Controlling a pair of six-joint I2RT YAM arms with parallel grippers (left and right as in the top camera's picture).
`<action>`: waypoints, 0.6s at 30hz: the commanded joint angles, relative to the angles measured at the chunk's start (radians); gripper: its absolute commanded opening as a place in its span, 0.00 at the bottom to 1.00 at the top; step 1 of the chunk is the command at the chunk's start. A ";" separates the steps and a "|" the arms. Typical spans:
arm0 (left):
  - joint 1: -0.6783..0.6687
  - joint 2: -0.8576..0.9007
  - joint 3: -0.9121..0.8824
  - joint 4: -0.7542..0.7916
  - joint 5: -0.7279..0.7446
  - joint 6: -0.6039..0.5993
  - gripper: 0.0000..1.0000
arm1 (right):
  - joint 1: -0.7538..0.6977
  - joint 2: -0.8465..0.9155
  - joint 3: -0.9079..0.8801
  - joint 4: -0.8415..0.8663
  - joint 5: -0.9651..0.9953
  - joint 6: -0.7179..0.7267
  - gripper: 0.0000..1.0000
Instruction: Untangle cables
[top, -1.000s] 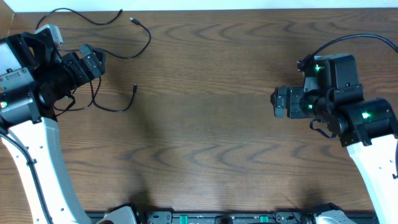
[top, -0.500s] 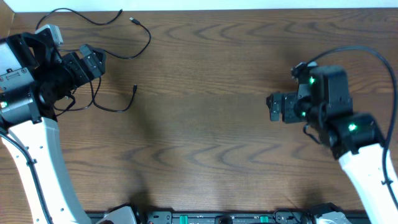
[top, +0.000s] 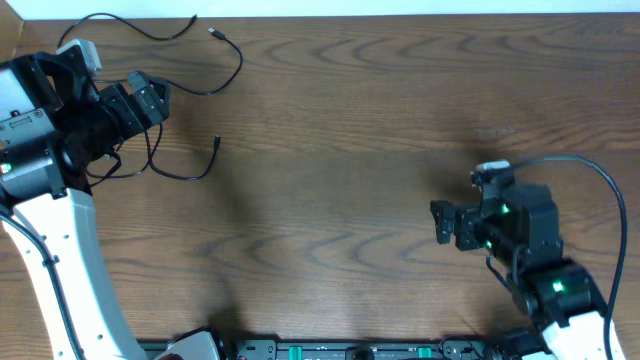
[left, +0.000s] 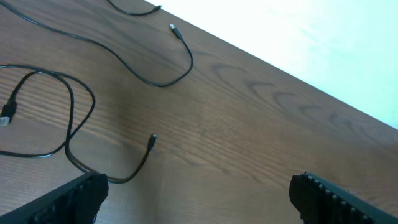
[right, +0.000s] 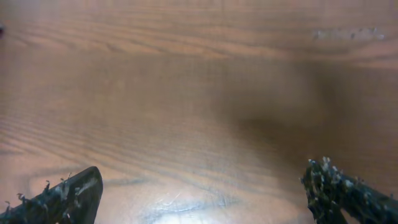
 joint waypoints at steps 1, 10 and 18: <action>0.003 0.002 0.003 0.000 0.005 0.013 0.98 | 0.006 -0.072 -0.081 0.061 0.009 -0.013 0.99; 0.003 0.002 0.003 0.000 0.005 0.013 0.98 | 0.002 -0.209 -0.297 0.270 0.009 -0.015 0.99; 0.003 0.002 0.003 0.000 0.005 0.013 0.98 | -0.014 -0.306 -0.420 0.410 0.013 -0.015 0.99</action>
